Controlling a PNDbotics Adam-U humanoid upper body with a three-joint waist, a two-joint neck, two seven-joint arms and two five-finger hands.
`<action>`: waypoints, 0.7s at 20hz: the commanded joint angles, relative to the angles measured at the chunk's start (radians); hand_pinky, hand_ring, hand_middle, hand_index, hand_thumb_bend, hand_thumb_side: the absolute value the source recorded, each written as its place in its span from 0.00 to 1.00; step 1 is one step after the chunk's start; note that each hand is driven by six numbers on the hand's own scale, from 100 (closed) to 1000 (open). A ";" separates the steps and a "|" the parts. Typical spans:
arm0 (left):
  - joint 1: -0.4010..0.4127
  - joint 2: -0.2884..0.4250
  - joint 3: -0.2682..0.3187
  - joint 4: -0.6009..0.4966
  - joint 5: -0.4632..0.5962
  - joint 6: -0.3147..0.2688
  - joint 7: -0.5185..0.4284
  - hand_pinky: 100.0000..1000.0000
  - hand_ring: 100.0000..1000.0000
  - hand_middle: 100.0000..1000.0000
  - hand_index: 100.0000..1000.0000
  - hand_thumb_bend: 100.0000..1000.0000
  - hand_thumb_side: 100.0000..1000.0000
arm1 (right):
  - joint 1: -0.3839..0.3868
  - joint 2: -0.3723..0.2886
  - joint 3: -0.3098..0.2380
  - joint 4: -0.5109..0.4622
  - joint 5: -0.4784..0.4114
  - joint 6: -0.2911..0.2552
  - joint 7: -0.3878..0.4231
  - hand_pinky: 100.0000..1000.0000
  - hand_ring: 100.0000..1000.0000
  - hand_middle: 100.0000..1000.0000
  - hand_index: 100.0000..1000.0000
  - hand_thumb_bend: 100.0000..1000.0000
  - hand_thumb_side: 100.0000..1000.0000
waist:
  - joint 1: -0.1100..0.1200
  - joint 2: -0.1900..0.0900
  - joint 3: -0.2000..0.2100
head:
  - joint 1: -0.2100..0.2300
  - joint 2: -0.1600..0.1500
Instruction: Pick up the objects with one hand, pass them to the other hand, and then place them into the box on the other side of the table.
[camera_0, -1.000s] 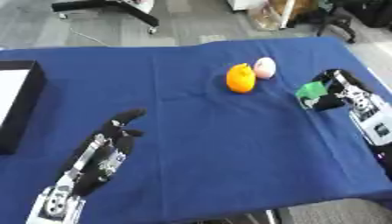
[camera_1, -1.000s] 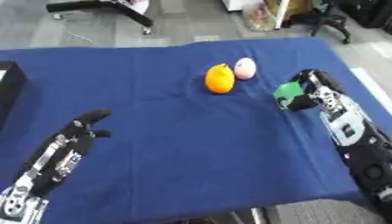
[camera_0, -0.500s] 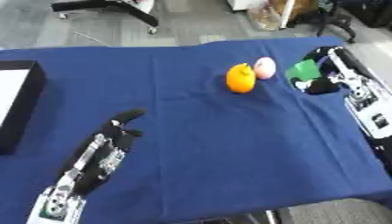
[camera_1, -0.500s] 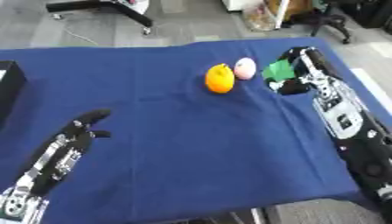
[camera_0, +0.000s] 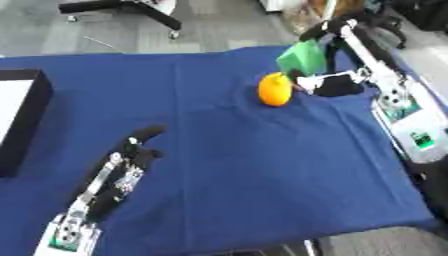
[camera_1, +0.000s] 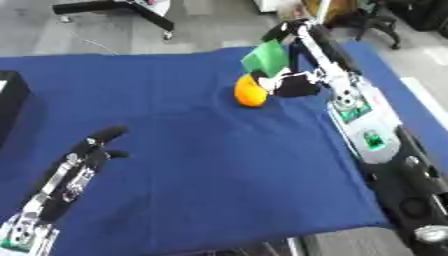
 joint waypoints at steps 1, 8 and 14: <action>-0.013 -0.002 0.012 -0.004 -0.004 0.004 0.013 0.78 1.00 0.88 0.93 0.02 0.84 | -0.017 0.027 0.036 -0.077 -0.019 -0.020 0.038 0.46 0.18 0.27 0.49 0.18 0.00 | 0.003 -0.007 0.001 | 0.001 -0.002; -0.032 0.014 0.004 -0.005 0.002 0.013 0.004 0.79 1.00 0.88 0.93 0.02 0.85 | -0.011 0.089 0.085 -0.121 -0.023 -0.065 0.067 0.46 0.19 0.27 0.49 0.19 0.00 | 0.014 -0.003 0.002 | 0.002 -0.002; -0.075 0.085 -0.053 -0.037 0.091 0.023 -0.054 0.78 1.00 0.87 0.92 0.05 0.86 | -0.020 0.101 0.114 -0.134 -0.035 -0.107 0.083 0.46 0.19 0.27 0.49 0.19 0.00 | 0.024 -0.004 0.001 | 0.001 -0.002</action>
